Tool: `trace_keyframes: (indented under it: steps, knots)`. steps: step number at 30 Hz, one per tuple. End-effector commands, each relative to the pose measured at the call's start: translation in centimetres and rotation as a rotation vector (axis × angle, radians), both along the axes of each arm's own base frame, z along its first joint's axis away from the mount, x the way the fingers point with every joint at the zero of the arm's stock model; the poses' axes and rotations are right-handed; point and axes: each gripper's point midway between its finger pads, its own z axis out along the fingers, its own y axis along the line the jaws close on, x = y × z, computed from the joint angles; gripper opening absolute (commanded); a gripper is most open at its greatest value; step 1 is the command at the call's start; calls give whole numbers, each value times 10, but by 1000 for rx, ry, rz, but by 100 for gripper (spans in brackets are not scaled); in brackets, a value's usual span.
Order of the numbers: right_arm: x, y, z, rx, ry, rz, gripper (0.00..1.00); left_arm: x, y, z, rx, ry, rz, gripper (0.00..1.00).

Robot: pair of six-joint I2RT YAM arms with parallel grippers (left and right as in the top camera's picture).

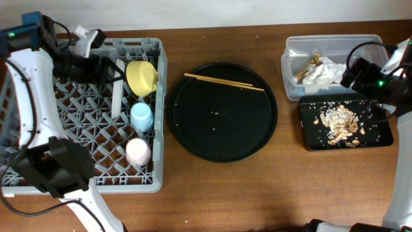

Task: Sort waste into correct bins and load items into the dishwasher rack
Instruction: 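Move left gripper to the chopsticks on the round tray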

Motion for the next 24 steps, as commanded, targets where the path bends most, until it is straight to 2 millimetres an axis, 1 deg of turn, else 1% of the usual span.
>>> trace_keyframes:
  steps: [1, 2, 3, 4, 6, 7, 9, 10, 12, 13, 16, 19, 20, 22, 24]
  knots:
    - [2, -3, 7, -10, -17, -12, 99, 2, 7, 24, 38, -57, 20, 75]
    - [2, -3, 7, -10, -17, -12, 98, 2, 7, 36, 41, -79, 28, 75]
    - [2, -3, 7, -10, -17, -12, 98, 1, 6, 42, 45, -92, 27, 75]
    - [2, -3, 7, -10, -17, -13, 98, 2, 4, 53, 46, -113, 42, 75]
    - [2, -3, 7, -10, -17, -12, 98, 1, -7, 72, 50, -166, 30, 76]
    - [2, -3, 7, -10, -17, -12, 98, -2, -19, 80, 52, -187, 5, 76]
    - [2, -3, 7, -10, -17, -13, 98, -7, -41, 87, 52, -203, -43, 76]
    - [2, -3, 7, -10, -17, -13, 98, -10, -61, 88, 42, -194, -71, 76]
    - [2, -3, 7, -10, -17, -13, 98, -14, -83, 86, 42, -178, -102, 75]
    - [2, -3, 7, -10, -17, -12, 98, -17, -98, 83, 64, -158, -115, 75]
    - [2, -3, 7, -10, -17, -12, 98, -24, -128, 70, 186, -126, -139, 75]
    - [2, -3, 7, -10, -17, -13, 98, -29, -155, 64, 270, -129, -159, 75]
    - [3, -3, 8, -10, -22, -13, 98, -29, -162, 60, 324, -138, -153, 75]
    - [5, 0, 9, 6, -32, -1, 98, -22, -162, 52, 436, -146, -96, 75]
    - [5, 0, 9, 7, -31, -1, 98, -17, -172, 43, 480, -156, -112, 75]
